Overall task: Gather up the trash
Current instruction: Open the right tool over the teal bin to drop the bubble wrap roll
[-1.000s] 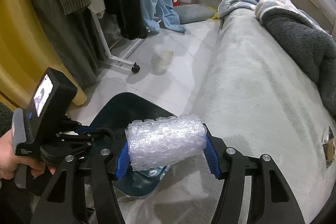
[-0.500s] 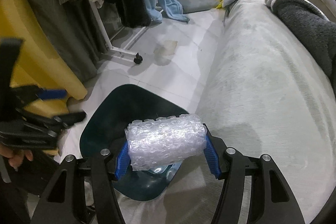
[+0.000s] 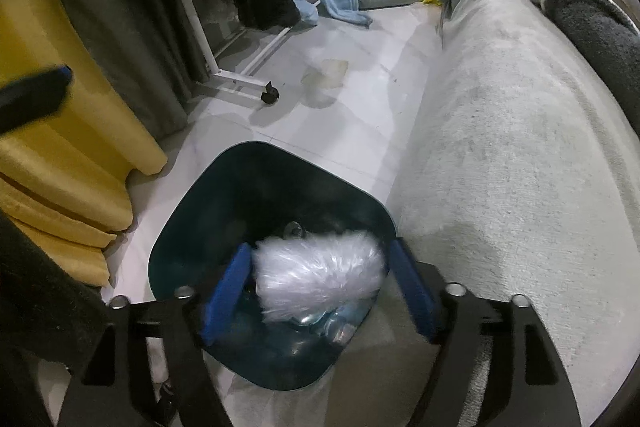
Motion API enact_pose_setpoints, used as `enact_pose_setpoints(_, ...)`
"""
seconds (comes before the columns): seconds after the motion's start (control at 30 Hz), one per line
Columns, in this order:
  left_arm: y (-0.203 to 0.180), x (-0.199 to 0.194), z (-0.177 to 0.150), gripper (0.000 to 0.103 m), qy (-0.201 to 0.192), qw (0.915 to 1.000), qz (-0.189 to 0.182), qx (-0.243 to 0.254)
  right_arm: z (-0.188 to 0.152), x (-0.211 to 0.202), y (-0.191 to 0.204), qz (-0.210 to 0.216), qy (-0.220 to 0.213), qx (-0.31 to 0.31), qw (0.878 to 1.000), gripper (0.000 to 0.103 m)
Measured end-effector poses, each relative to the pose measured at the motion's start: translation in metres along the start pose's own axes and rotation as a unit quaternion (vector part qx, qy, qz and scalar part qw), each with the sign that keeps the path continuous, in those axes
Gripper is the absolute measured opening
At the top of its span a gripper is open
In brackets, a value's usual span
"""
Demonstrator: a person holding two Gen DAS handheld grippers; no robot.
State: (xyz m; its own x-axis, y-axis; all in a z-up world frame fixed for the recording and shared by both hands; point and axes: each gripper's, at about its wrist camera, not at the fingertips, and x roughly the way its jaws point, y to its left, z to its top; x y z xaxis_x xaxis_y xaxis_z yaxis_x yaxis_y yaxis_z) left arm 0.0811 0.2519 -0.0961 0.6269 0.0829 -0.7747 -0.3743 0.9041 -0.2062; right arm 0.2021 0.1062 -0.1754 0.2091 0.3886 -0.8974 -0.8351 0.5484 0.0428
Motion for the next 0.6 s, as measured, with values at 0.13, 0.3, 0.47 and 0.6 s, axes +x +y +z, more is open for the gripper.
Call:
enact_pose_setpoints(0.13,-0.006,-0.021,0.006,0.089,-0.031,0.9995,-0.005,0.006,0.003,-0.004,0.000,0.002,-0.005,0.002,1.000,0.086)
enact_pose_setpoints(0.3,-0.017,-0.039,0.012,0.090,-0.059,0.9981,-0.013,0.014,0.009,-0.021,-0.005,0.002,-0.023,0.008,1.000,0.091)
enact_pose_setpoints(0.47,-0.036,-0.054,0.016,0.090,-0.077,0.9959,-0.030,0.038,0.012,-0.046,-0.009,-0.007,-0.047,0.004,0.999,0.092)
enact_pose_setpoints(0.6,-0.053,-0.058,0.015,0.090,-0.087,0.9943,-0.027,0.056,0.009,-0.064,-0.016,-0.015,-0.065,0.005,0.998,0.094)
